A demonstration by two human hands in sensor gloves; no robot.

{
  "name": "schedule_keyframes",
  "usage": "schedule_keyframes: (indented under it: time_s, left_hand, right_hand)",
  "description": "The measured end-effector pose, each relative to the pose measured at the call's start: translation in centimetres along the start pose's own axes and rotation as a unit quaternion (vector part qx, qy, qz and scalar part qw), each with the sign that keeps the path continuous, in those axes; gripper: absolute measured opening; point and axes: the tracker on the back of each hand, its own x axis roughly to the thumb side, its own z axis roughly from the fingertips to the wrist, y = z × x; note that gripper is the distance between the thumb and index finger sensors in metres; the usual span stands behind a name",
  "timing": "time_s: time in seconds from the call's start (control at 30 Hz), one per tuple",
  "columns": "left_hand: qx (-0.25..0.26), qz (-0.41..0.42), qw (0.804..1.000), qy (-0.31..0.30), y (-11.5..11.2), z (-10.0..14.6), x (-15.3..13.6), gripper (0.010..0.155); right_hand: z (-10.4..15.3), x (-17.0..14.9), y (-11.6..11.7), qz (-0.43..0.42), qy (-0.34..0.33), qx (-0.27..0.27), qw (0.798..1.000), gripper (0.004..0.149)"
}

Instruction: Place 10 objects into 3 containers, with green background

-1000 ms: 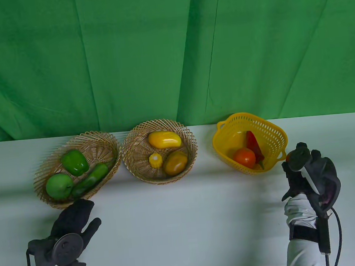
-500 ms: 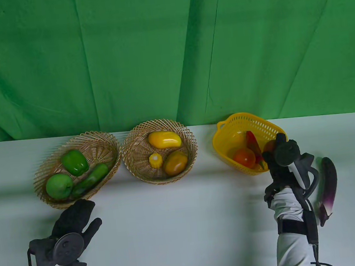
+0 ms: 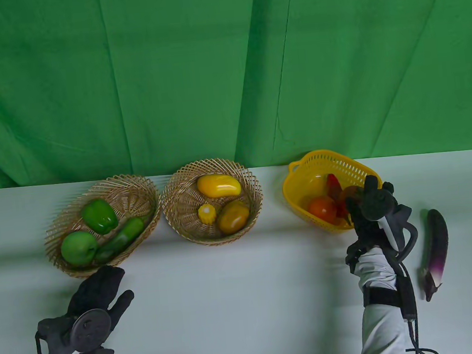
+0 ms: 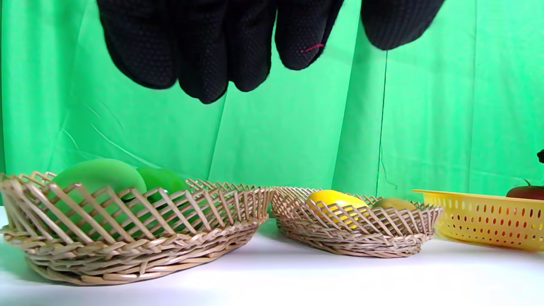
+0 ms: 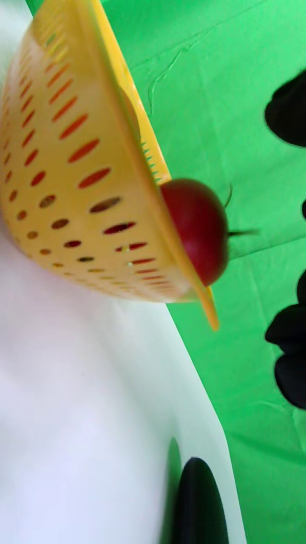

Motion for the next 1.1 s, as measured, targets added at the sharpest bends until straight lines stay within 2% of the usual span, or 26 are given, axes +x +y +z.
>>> schedule_keyframes:
  time_s: [0.23, 0.4, 0.7, 1.1]
  left_hand:
    - [0.005, 0.001, 1.000, -0.002, 0.0, 0.0, -0.1, 0.064]
    - [0.006, 0.001, 1.000, -0.004, 0.0, 0.0, -0.1, 0.064]
    - [0.007, 0.003, 1.000, -0.012, -0.1, -0.1, 0.2, 0.064]
    - [-0.001, 0.004, 1.000, -0.015, -0.3, -0.1, 0.4, 0.064]
  right_hand:
    - [1.5, -1.9, -0.5, -0.007, 0.001, -0.021, 1.000, 0.076]
    - [2.5, -4.0, -0.9, 0.021, 0.024, -0.026, 0.999, 0.076]
    - [4.1, -8.4, -0.4, 0.022, 0.074, -0.036, 0.996, 0.076]
    - [4.5, -13.1, 0.9, 0.066, 0.141, 0.009, 0.988, 0.077]
